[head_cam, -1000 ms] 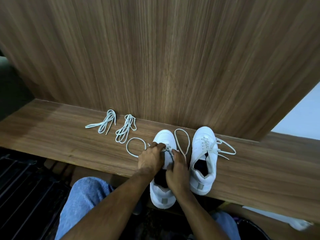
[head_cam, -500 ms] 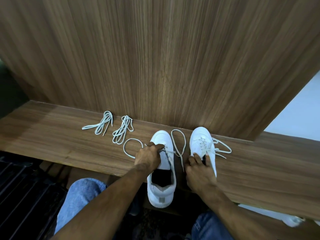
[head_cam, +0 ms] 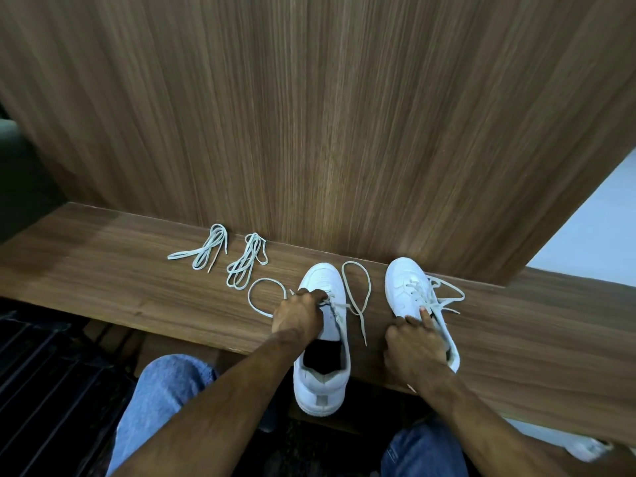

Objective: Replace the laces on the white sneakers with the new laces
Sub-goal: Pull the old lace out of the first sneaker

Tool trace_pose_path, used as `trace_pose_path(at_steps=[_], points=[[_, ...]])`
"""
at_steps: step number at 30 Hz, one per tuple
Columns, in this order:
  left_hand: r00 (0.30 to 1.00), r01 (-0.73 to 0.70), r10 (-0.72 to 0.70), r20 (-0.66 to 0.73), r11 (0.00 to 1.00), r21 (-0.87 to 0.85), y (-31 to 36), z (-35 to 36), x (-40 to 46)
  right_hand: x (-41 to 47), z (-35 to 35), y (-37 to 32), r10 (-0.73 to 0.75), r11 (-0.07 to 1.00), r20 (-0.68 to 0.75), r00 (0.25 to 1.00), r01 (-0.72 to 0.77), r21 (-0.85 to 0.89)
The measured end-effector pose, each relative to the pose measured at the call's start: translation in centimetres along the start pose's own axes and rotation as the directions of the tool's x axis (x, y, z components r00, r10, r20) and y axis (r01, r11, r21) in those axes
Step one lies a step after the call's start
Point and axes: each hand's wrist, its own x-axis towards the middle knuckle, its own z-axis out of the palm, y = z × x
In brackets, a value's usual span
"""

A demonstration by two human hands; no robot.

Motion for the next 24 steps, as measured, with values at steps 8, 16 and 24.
trace_pose_path(at_steps=[8,16,24], points=[[1.0,-0.007,0.007,0.011,0.997,0.079,0.2,0.2,0.9,1.4,-2.0,-6.0,0.102,0.565,0.029,0.994,-0.082,0.821],[0.987,0.126,-0.141,-0.08,0.978,-0.168,0.0,0.2,1.2,0.4,-0.4,-6.3,0.107,0.638,-0.011,0.994,-0.06,0.768],[0.905,0.299,-0.422,0.055,0.538,-0.788,-3.3,3.3,3.1,0.9,-0.2,-7.0,0.222,0.663,-0.025,0.975,-0.133,0.736]])
